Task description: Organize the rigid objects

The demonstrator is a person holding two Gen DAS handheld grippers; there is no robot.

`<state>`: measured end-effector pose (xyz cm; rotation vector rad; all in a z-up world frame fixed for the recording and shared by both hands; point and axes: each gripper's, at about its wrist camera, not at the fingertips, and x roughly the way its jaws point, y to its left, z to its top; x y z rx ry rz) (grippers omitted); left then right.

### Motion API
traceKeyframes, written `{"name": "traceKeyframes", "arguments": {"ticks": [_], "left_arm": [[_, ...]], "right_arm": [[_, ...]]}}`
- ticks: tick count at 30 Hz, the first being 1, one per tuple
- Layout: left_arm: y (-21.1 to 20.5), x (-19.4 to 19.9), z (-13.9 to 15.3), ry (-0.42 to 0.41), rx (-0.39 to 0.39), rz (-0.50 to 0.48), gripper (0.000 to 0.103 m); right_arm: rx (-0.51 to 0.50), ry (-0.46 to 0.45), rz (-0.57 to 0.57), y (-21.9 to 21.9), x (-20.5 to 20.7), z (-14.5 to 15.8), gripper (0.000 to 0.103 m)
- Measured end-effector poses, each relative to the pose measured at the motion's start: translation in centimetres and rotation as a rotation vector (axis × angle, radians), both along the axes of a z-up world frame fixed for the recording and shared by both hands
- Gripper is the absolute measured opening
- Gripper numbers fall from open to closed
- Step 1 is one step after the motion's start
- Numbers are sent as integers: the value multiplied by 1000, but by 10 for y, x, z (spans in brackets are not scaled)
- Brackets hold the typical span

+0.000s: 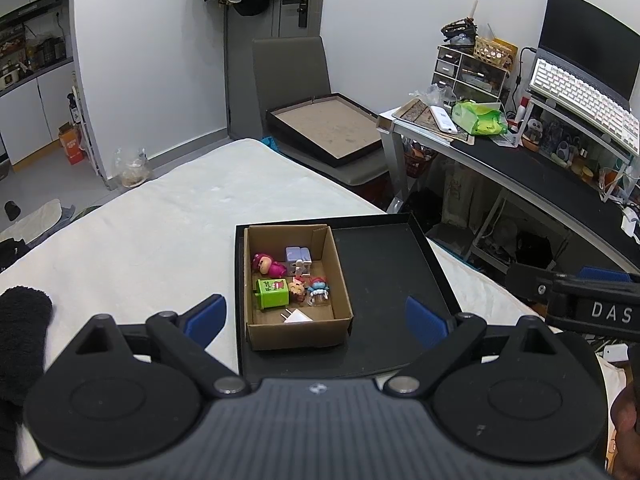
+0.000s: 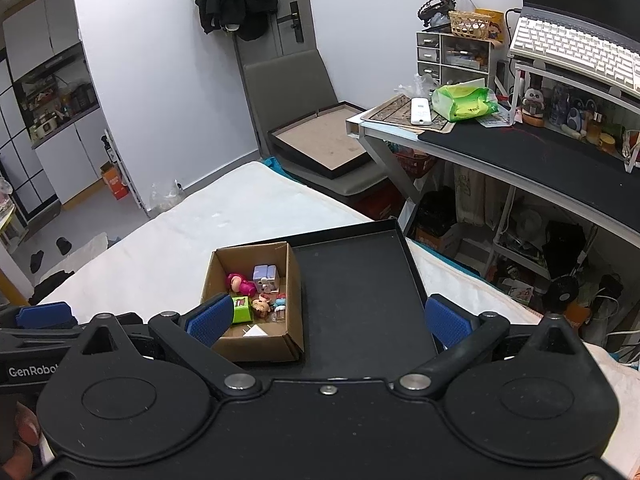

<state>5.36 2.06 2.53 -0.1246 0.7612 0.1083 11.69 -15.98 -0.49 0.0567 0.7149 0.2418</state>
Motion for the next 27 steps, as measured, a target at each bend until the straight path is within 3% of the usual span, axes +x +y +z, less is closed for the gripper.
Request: {"name": "traceKeyframes", "arguments": {"ticks": [27], "left_arm": [[4,3,-11,14,-22,5,96]], "right_arm": [[-42,17,-7,4,3,-9,103]]}}
